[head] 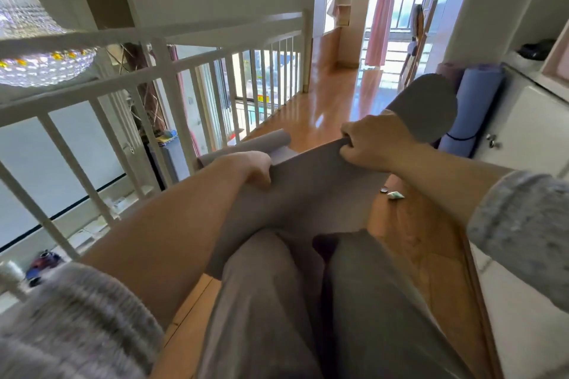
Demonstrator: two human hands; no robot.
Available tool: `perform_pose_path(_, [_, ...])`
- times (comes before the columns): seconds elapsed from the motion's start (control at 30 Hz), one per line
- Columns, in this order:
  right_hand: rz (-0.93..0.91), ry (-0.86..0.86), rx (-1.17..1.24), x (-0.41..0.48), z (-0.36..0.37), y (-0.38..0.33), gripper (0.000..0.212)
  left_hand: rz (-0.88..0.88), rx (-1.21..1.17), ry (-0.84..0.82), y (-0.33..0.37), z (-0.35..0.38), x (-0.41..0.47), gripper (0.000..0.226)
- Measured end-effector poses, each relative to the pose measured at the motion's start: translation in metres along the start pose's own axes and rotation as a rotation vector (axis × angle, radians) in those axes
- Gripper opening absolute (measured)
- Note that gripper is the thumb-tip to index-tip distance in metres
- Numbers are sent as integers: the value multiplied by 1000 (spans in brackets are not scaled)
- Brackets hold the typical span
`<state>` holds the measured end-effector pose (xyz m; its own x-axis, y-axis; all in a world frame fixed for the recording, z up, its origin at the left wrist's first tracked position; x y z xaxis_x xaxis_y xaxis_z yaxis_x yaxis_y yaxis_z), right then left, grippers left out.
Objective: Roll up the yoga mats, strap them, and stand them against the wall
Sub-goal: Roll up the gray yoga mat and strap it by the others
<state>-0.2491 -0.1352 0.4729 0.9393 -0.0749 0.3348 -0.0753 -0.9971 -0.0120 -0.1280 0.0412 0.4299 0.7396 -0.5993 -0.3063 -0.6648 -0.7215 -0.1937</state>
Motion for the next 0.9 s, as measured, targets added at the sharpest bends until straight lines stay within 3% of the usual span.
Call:
perform_pose_path(0.23, [197,52,217,6,-14,30,20,-213,177,862,5,-48,-7,22])
perform_pose_path(0.4, [324,-96,298,8,-15,34,27,-153,312,965,11,-69,-8,24])
perform_pose_path(0.57, [572,-491,918,-12,-8,11,30,-78,363,1097,0,-65,-11,20])
perform_pose_path(0.67, [633,-546,1132,-20,-7,5,32,-76,388,1249,-7,-63,-12,24])
perform_pose_path(0.73, [666,-580,1184,-24,-1,7,38,8,393,1214,-8,-60,-14,29])
perform_pose_path(0.8, [691,-640,1118,-34,11,13,43,161,398,958,-3,-49,-17,30])
perform_pose_path(0.9, [778,-774,914,-53,35,21,20,300,273,573,13,-20,-27,33])
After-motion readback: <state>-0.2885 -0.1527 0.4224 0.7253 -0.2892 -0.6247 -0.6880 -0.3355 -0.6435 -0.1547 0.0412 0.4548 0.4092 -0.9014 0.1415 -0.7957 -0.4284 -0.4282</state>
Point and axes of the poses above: each hand's wrist, its own x-axis towards the middle knuckle, its own z-axis out of the palm, y = z × x, the point moved 2 cm from there along x, towards the middle knuckle, and after that the axes turned 15 degrees about x, right-handed, at the moved point
